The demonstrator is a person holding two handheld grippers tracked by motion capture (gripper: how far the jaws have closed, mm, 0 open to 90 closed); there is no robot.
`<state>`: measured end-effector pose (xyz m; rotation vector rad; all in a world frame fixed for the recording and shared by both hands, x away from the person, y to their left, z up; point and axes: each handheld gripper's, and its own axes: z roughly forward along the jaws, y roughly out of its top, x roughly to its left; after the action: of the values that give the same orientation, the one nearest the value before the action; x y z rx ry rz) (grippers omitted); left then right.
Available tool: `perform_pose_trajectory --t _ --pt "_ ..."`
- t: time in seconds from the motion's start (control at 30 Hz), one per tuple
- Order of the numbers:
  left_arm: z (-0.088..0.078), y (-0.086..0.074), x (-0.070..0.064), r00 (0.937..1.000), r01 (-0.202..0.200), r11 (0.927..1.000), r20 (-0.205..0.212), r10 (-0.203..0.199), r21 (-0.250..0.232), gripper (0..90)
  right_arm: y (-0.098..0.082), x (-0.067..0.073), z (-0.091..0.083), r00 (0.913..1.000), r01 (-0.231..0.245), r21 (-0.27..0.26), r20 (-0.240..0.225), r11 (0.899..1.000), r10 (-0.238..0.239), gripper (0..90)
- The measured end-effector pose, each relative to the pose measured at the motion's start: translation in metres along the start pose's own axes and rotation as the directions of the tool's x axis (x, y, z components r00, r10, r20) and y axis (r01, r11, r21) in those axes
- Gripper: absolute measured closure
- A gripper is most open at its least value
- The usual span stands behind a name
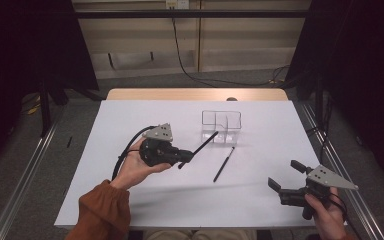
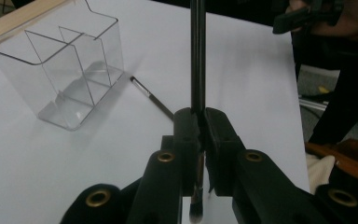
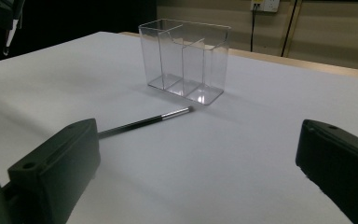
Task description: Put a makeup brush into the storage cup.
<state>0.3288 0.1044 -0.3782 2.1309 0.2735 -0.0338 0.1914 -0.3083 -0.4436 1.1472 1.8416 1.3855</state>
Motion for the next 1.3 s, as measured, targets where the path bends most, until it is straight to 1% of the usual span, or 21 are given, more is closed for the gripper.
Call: perform_pose_trajectory --t 0.07,0.13,0.27,0.33,0.37,0.43,0.47,0.5,0.6,0.7,0.83,0.9,0.97,1.0,1.03,1.07,1.1,1.13,1.23,1.27,1.3 --pt "0.000 0.002 -0.001 0.9999 0.008 0.9994 0.010 -0.008 0.034 84.1 0.000 0.000 0.000 1.0000 0.000 0.002 -0.001 1.000 0.000 0.0" --pt "0.000 0.004 -0.002 0.9997 0.015 0.9987 0.019 -0.016 0.049 84.1 0.000 0.000 0.000 1.0000 0.001 0.002 -0.002 1.000 -0.001 0.0" --pt "0.004 0.006 -0.004 0.9995 0.006 0.9948 0.029 -0.009 0.101 84.1 0.000 0.000 0.000 0.9999 0.010 0.009 -0.005 1.000 -0.010 0.0" --pt "0.006 0.008 -0.005 0.9994 -0.017 0.9904 0.031 0.013 0.137 84.1 0.000 0.000 0.000 0.9999 0.009 0.010 -0.005 1.000 -0.009 0.0" --pt "0.007 0.009 -0.006 0.9991 -0.034 0.9868 0.031 0.030 0.158 84.1 0.000 0.000 0.000 0.9999 0.011 0.009 -0.005 1.000 -0.011 0.0" --pt "0.008 0.011 -0.007 0.9983 -0.052 0.9806 0.033 0.047 0.189 84.1 0.000 0.000 0.000 0.9999 0.010 0.011 -0.004 1.000 -0.010 0.0" --pt "0.009 0.013 -0.007 0.9982 -0.054 0.9777 0.037 0.047 0.203 84.1 0.000 0.000 0.000 0.9999 0.010 0.011 -0.004 1.000 -0.010 0.0" --pt "0.009 0.014 -0.008 0.9978 -0.062 0.9731 0.037 0.055 0.222 84.1 0.000 0.001 0.000 0.9999 0.011 0.010 -0.005 1.000 -0.011 0.0" --pt "0.013 0.019 -0.014 0.9967 -0.075 0.9542 0.051 0.063 0.290 84.1 0.000 0.001 0.000 0.9999 0.012 0.010 -0.004 1.000 -0.012 0.0" --pt "0.019 0.020 -0.018 0.9966 -0.079 0.9379 0.051 0.065 0.338 84.1 0.000 0.000 0.000 0.9999 0.012 0.011 -0.007 1.000 -0.012 0.0" --pt "0.026 0.019 -0.016 0.9961 -0.084 0.9162 0.060 0.066 0.392 84.0 0.000 0.000 0.000 0.9999 0.015 0.012 -0.009 1.000 -0.015 0.0" --pt "0.029 0.018 -0.016 0.9956 -0.089 0.9023 0.062 0.070 0.422 84.0 0.000 0.000 0.000 0.9999 0.014 0.013 -0.008 1.000 -0.014 0.0" --pt "0.030 0.018 -0.016 0.9956 -0.088 0.8919 0.068 0.065 0.443 84.0 0.000 0.000 0.000 0.9999 0.014 0.014 -0.009 1.000 -0.014 0.0" --pt "0.030 0.019 -0.015 0.9945 -0.100 0.8807 0.075 0.073 0.463 84.0 0.000 0.000 0.000 0.9999 0.013 0.013 -0.009 1.000 -0.013 0.0" --pt "0.030 0.019 -0.014 0.9950 -0.095 0.8798 0.072 0.070 0.466 84.0 0.000 0.000 0.000 0.9999 0.011 0.013 -0.009 1.000 -0.011 0.0" --pt "0.030 0.019 -0.014 0.9947 -0.096 0.8739 0.077 0.068 0.476 84.0 0.000 0.000 0.000 0.9999 0.012 0.013 -0.009 1.000 -0.012 0.0" --pt "0.030 0.019 -0.013 0.9950 -0.095 0.8750 0.073 0.068 0.475 84.0 0.000 0.001 0.000 0.9999 0.013 0.014 -0.010 1.000 -0.013 0.0" --pt "0.029 0.019 -0.014 0.9942 -0.101 0.8677 0.083 0.069 0.487 84.0 0.000 0.001 0.000 0.9999 0.013 0.016 -0.008 1.000 -0.012 0.0" --pt "0.029 0.018 -0.014 0.9932 -0.113 0.8524 0.081 0.083 0.511 84.0 0.000 0.001 0.000 0.9999 0.014 0.014 -0.008 1.000 -0.014 0.0" --pt "0.029 0.018 -0.014 0.9933 -0.112 0.8464 0.083 0.081 0.521 84.0 0.000 0.001 0.000 0.9998 0.016 0.015 -0.008 1.000 -0.015 0.0" --pt "0.031 0.017 -0.013 0.9932 -0.112 0.8351 0.089 0.076 0.539 84.0 0.000 0.001 0.000 0.9998 0.015 0.015 -0.010 1.000 -0.015 0.0"
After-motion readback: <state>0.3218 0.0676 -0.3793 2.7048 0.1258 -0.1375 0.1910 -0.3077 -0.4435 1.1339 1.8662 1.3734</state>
